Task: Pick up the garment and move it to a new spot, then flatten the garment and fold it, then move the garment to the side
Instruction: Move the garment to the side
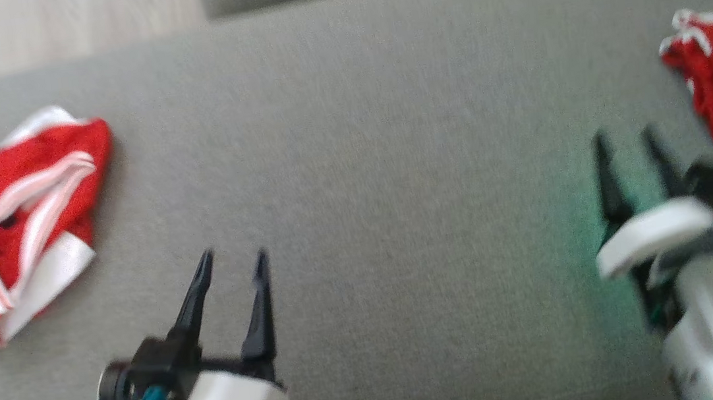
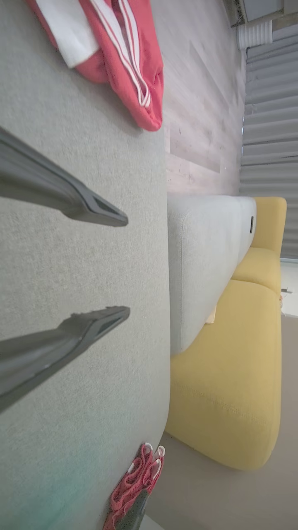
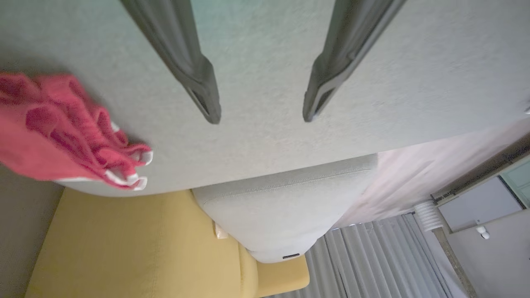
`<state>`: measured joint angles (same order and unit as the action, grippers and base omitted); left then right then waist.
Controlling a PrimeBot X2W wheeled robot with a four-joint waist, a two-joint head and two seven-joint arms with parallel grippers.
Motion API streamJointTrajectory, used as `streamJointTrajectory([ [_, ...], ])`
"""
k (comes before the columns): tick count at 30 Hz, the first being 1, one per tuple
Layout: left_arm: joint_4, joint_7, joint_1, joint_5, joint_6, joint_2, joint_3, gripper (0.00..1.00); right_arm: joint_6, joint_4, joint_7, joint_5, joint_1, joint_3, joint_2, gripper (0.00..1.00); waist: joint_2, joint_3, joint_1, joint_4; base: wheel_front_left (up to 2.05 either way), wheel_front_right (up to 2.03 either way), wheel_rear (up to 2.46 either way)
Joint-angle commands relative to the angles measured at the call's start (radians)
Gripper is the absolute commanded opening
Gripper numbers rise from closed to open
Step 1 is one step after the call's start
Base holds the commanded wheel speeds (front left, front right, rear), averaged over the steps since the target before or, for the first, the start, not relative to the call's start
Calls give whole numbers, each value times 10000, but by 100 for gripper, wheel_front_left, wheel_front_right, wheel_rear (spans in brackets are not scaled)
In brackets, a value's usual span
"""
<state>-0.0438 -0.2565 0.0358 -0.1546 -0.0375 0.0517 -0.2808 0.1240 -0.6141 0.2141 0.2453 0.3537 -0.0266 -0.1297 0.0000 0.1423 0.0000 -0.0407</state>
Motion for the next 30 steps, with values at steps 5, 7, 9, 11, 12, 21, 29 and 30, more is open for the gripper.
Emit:
streamJointTrajectory([
  [5, 223, -53, 389, -366, -339, -15, 721, 100, 67, 1208, 465, 257, -1310, -1085, 84, 100, 0, -1829, 0, 578, 0, 0, 0],
  [7, 226, -53, 572, -352, -326, -15, 865, 100, 67, 1970, 470, -56, -1853, -1099, 156, 100, 0, -2019, 0, 634, 0, 0, 0],
  [9, 173, -53, 746, -216, -211, -15, 932, 100, 67, 2725, 472, -332, -2400, -1124, 285, 100, 0, -2192, 0, 704, 0, 0, 0],
  [11, 116, -53, 931, -24, -118, -15, 974, 100, 67, 3419, 473, -435, -2979, -1224, 342, 100, 0, -2362, 0, 779, 0, 0, 0],
  [12, 131, -53, 1029, 22, -104, -15, 1014, 100, 67, 3669, 474, -443, -3274, -1211, 360, 100, 0, -2448, 0, 811, 0, 0, 0],
  [21, 254, -53, 1752, 163, -222, -15, 1264, 100, 67, 4406, 475, -520, -4829, -1014, 440, 100, 0, -2897, 0, 1020, 0, 0, 0],
  [29, 304, -53, 1880, 417, -69, -15, 1324, 100, 67, 4472, 476, -493, -5178, -993, 609, 100, 0, -3037, 0, 1076, 0, 0, 0],
  [30, 322, -53, 1889, 439, -56, -15, 1322, 100, 67, 4472, 476, -447, -5179, -1003, 629, 100, 0, -3046, 0, 1074, 0, 0, 0],
])
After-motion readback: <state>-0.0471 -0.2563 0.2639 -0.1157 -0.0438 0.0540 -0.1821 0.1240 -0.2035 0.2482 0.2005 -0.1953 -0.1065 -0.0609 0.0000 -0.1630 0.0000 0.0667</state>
